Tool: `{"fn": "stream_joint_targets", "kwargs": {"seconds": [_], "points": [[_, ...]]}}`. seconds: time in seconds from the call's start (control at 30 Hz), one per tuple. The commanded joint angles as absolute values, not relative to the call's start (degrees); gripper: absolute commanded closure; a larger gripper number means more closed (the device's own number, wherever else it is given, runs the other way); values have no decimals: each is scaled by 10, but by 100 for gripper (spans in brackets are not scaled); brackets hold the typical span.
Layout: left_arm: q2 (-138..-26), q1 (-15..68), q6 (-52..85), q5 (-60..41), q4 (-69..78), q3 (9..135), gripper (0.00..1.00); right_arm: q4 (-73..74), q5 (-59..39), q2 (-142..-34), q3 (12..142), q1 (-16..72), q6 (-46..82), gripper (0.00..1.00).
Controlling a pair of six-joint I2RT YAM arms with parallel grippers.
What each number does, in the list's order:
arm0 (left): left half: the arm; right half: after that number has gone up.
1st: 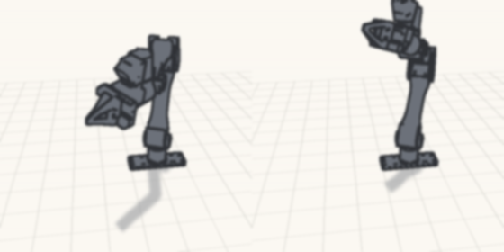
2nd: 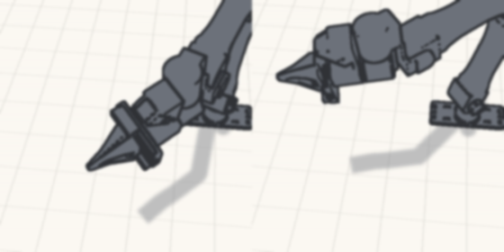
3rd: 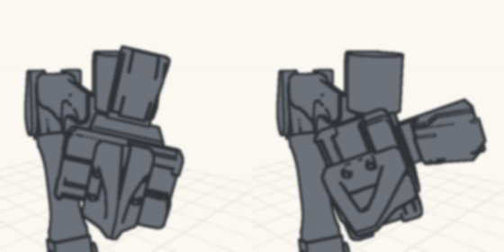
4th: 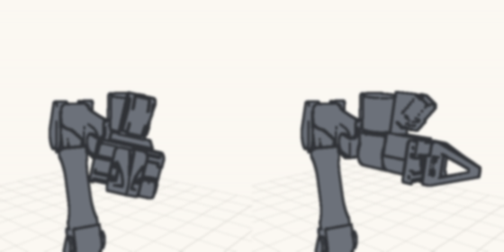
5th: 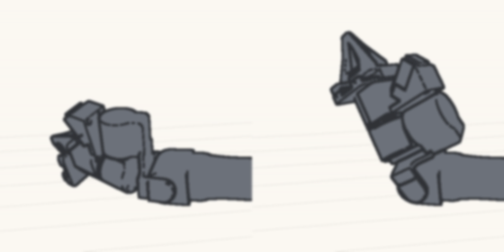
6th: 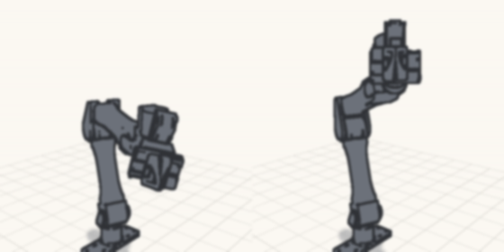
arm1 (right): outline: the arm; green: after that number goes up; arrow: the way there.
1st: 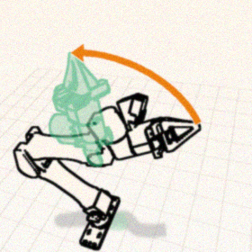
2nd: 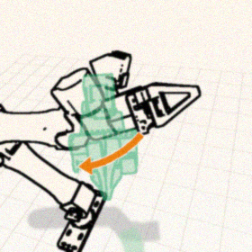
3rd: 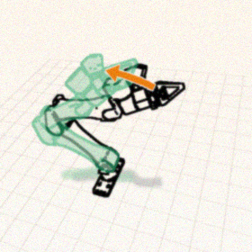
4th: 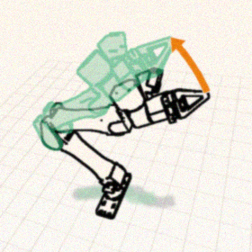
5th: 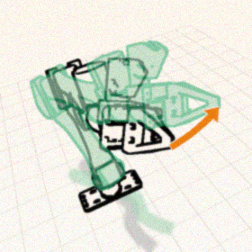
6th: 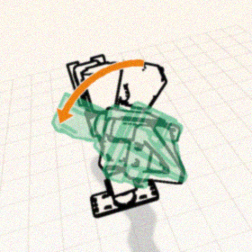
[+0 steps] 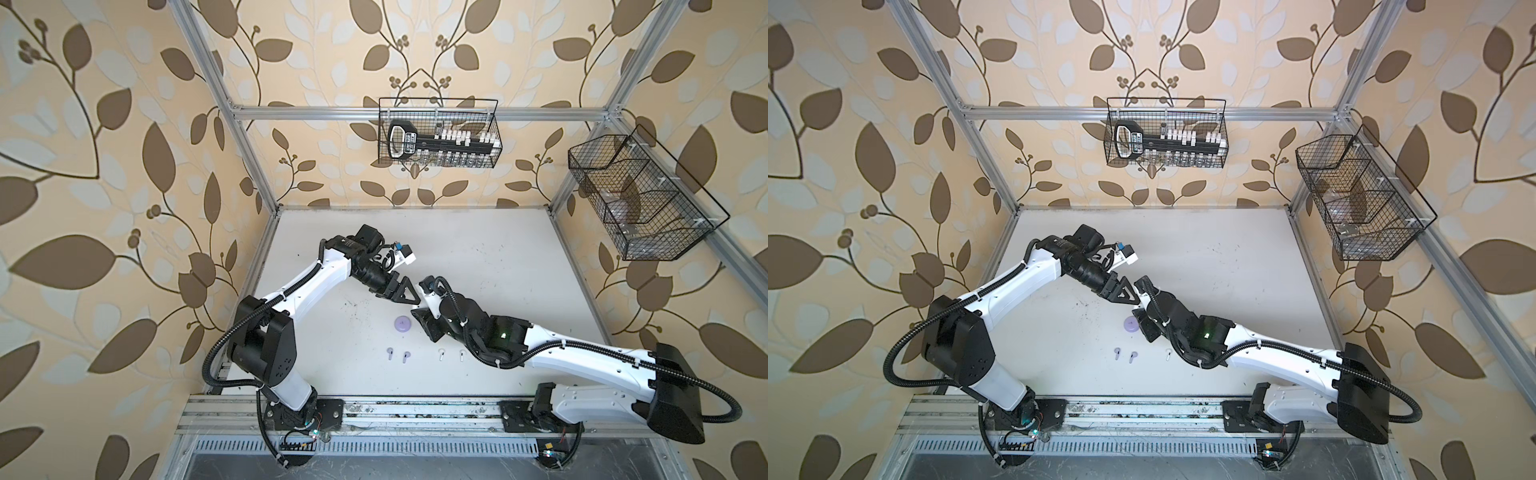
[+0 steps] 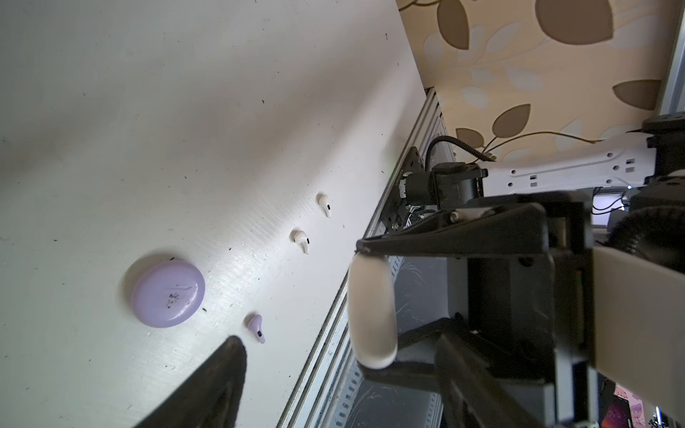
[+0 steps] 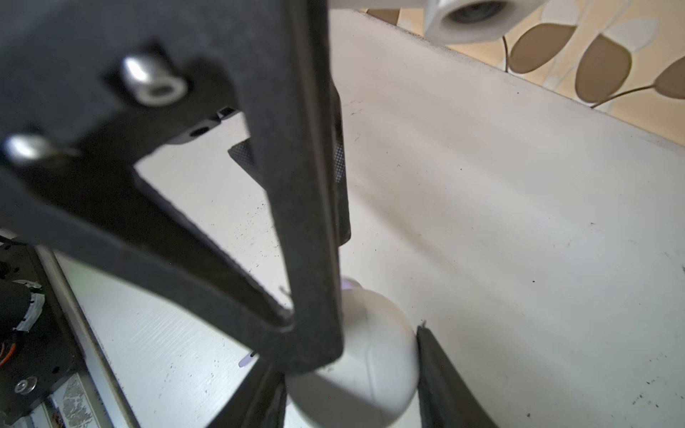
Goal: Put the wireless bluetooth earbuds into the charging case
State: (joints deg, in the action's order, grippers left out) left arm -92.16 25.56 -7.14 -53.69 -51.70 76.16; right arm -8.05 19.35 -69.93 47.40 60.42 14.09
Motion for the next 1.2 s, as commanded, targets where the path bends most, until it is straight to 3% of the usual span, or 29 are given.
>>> {"fn": "stream_joint_targets", "kwargs": {"seconds": [0.0,0.27,0.93,1.17], "points": [[-921,260,-72,-579,-525,756,21,-59,203,-704,492,608,141,69],[-911,263,-88,-614,-531,746,25,-44,196,-713,491,606,137,70],[-929,279,-98,-603,-543,753,53,-42,177,-728,505,594,122,71],[-934,283,-103,-602,-548,755,57,-37,172,-726,506,587,120,71]]}}
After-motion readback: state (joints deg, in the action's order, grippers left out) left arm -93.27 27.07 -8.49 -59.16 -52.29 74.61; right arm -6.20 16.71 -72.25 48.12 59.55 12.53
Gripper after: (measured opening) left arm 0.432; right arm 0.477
